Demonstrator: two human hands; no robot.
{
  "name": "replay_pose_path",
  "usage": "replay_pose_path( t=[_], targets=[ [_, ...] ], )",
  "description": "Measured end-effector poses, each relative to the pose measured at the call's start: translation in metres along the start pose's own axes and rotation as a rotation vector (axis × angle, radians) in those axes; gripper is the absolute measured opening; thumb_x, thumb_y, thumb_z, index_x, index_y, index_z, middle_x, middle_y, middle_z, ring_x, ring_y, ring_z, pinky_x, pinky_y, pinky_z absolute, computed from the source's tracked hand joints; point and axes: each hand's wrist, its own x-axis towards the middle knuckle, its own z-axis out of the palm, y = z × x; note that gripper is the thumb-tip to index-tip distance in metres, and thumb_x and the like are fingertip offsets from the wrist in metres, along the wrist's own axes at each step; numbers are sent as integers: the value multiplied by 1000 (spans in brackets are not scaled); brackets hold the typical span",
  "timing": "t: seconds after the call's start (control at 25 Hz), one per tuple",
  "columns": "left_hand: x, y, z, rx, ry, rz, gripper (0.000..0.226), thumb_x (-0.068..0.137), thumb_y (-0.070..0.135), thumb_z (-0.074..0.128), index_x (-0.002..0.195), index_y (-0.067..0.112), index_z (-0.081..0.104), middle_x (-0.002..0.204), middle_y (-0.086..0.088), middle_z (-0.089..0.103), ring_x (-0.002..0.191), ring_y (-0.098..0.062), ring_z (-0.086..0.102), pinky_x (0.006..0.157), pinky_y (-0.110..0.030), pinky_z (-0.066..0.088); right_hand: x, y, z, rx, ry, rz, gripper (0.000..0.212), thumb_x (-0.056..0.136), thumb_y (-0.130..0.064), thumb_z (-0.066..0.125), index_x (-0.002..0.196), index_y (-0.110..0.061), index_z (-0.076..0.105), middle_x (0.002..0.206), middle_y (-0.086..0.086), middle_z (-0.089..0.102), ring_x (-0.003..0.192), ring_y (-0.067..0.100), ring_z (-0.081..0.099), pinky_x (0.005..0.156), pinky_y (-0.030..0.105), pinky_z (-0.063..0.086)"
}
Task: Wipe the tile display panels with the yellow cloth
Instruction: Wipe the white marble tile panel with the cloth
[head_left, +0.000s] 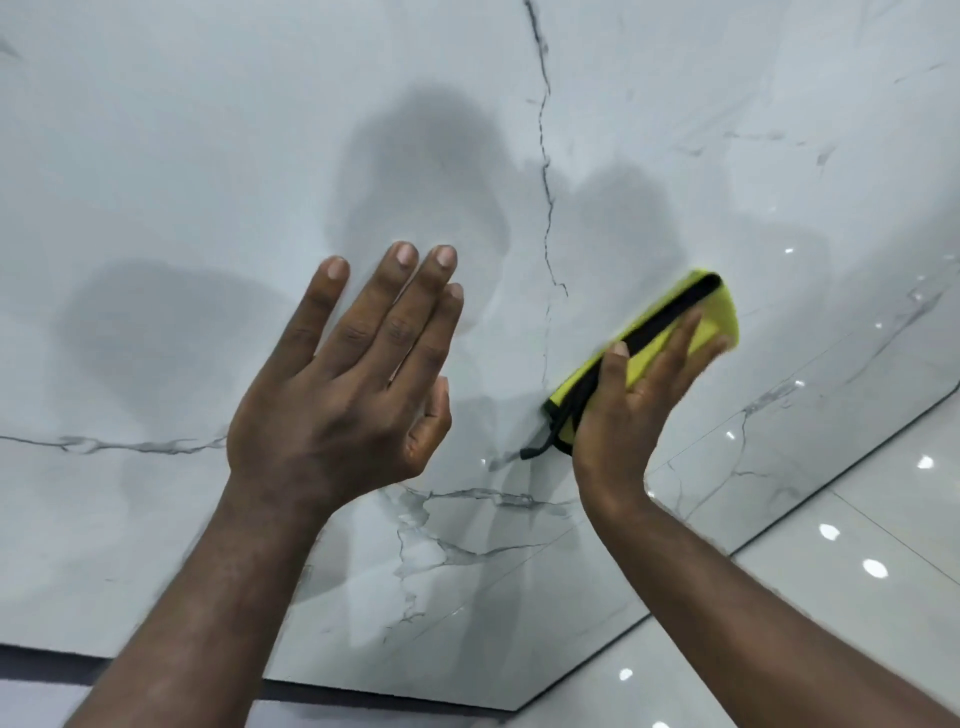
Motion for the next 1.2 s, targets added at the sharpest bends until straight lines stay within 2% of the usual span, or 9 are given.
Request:
replay_pose_path(
  t=[0.12,0.24,0.4,0.52,0.68,0.8,0.96,1.08,1.2],
  targets=[
    [0,-1,-1,4,0,1,71,98,31,65,161,3,48,169,-16,43,157,-33,41,128,-57,35,-1,8,-10,-72,-94,-258,70,113,-24,52,169,-34,12,175,-11,-22,162,6,-15,134,46,6],
    [-1,1,0,2,12,2,71,96,31,66,160,4,50,169,-15,44,156,-32,42,127,-57,37,3,4,-15,-32,-63,40,69,114,-36,48,169,-40,6,172,-16,-28,161,3,-14,133,50,16],
    [0,0,0,-6,23,-13,69,97,30,65,159,4,52,168,-15,45,156,-32,43,127,-56,37,0,2,-17,-134,-231,-363,72,111,-21,54,170,-31,14,175,-8,-22,162,12,-18,133,54,5],
    [1,0,-3,-26,29,-13,68,97,27,64,159,1,51,168,-17,44,157,-33,42,127,-56,37,-2,-21,1,-31,-93,-88,69,113,-30,49,171,-32,10,175,-5,-24,160,6,-21,132,56,6],
    [-3,-9,-15,-108,31,-161,69,98,25,62,161,0,47,170,-19,40,159,-36,37,131,-58,29,-12,-37,12,-193,-260,-594,67,112,-25,52,169,-24,18,176,3,-19,163,23,-20,131,58,-2],
    [-30,-21,-32,-119,19,-311,69,101,27,60,164,3,43,173,-20,33,162,-38,29,133,-59,20,-3,-75,27,-107,-122,-346,61,115,-34,42,170,-27,18,177,4,-18,163,20,-19,132,56,0],
    [-73,-41,-44,-95,21,-354,69,102,28,62,165,6,43,174,-20,32,162,-39,27,132,-61,21,-27,-94,43,-428,-368,-1057,54,113,-25,50,164,-24,34,175,5,3,163,26,-8,131,56,5],
    [-95,-57,-49,-108,45,-379,70,101,26,62,165,7,43,174,-19,32,162,-38,27,133,-60,19,-42,-123,64,-213,-156,-640,55,115,-21,45,167,-17,29,177,15,-3,165,28,-8,132,51,0],
    [-113,-69,-53,-128,83,-369,68,101,25,63,163,5,46,173,-18,35,162,-36,29,133,-59,22,-76,-116,69,-485,-347,-1063,55,114,-26,49,165,-22,31,176,13,4,164,36,-2,131,57,5]
  ],
)
